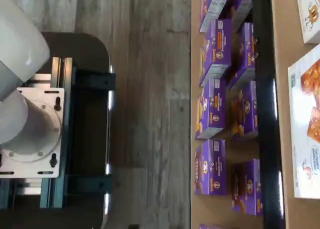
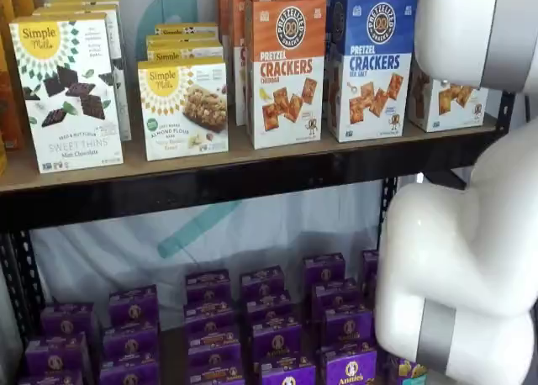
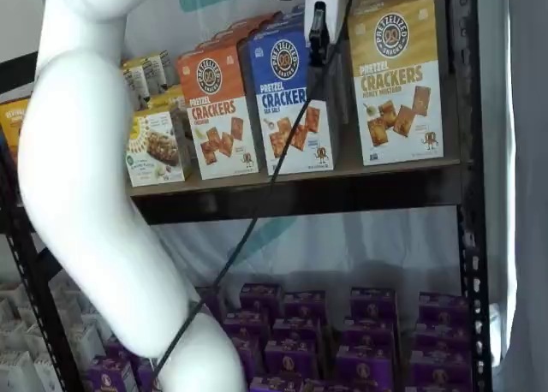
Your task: Retrieve the yellow and white box located on the top shelf, the sixth one from the left
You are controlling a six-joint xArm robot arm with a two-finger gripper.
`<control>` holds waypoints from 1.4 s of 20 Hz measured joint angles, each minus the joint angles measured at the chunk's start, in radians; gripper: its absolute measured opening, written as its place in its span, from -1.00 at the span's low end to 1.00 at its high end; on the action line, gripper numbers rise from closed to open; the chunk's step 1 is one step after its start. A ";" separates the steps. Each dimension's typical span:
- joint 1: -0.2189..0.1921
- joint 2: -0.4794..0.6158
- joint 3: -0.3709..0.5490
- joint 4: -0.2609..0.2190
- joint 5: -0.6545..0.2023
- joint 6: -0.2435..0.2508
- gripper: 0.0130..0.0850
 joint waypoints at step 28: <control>-0.163 -0.097 0.138 0.492 -0.287 0.036 1.00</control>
